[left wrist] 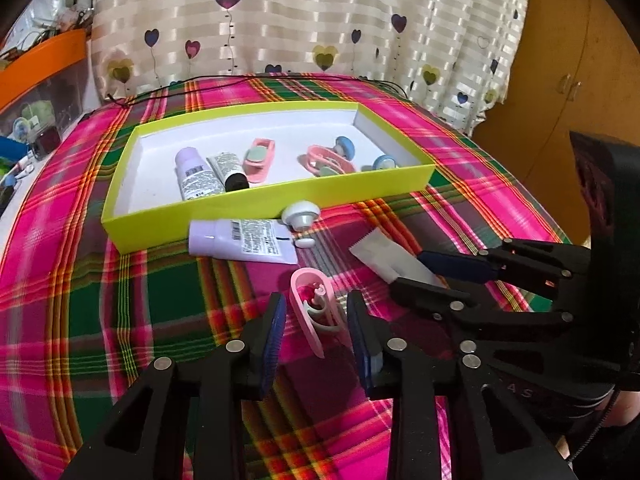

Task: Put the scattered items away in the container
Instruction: 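Close the left tool on the pink item while the right tool grasps the white packet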

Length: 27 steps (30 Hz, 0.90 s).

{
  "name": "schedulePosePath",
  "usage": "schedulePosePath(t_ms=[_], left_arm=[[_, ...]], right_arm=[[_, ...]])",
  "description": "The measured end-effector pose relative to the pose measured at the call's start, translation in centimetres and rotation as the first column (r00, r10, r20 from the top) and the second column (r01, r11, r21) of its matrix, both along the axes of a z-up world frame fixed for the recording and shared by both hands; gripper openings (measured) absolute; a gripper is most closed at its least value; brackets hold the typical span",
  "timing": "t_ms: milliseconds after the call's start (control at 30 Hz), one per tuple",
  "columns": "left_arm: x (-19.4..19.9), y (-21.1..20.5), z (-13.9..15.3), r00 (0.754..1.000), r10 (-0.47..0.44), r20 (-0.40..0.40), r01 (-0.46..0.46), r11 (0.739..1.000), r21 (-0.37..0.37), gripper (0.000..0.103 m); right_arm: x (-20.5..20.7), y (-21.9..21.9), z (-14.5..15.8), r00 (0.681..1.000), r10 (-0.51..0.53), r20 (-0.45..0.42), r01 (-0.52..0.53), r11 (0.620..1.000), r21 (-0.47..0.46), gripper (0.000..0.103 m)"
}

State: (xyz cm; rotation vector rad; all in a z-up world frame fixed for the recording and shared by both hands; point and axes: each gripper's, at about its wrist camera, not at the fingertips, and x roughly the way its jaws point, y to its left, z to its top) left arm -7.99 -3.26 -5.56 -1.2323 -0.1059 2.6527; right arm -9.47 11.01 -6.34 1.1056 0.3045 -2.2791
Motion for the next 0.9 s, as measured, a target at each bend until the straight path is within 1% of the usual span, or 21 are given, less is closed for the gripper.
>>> schedulePosePath(t_ms=[100,167,267,467,633,900], left_arm=[[-0.21,0.08,-0.20,1.000,-0.009,0.003,0.009,1.000,-0.001,0.034],[-0.46,0.15,-0.60,0.999,-0.023,0.022,0.023,1.000,0.019,0.035],[-0.43,0.74,-0.83,1.000,-0.025,0.007,0.025,1.000,-0.014,0.034],[-0.71,0.68,-0.96,1.000,-0.015,0.007,0.015,1.000,0.003,0.034],[-0.59,0.73,-0.66,1.000,-0.018,0.011,0.018,1.000,-0.011,0.035],[-0.69,0.64,-0.42,0.998,-0.067,-0.001,0.067,0.998,0.011,0.035]], right_arm=[[-0.02,0.02,-0.02,1.000,-0.002,0.000,0.002,1.000,0.000,0.032],[-0.02,0.02,-0.04,1.000,-0.003,0.000,0.003,1.000,0.002,0.032],[0.00,-0.03,-0.06,1.000,-0.005,-0.002,0.005,1.000,0.007,0.032],[0.03,-0.07,-0.08,1.000,-0.008,-0.006,0.008,1.000,0.014,0.032],[0.01,-0.01,-0.09,1.000,-0.008,-0.005,0.008,1.000,0.012,0.032],[-0.05,0.02,-0.07,1.000,-0.008,0.000,0.008,1.000,0.005,0.033]])
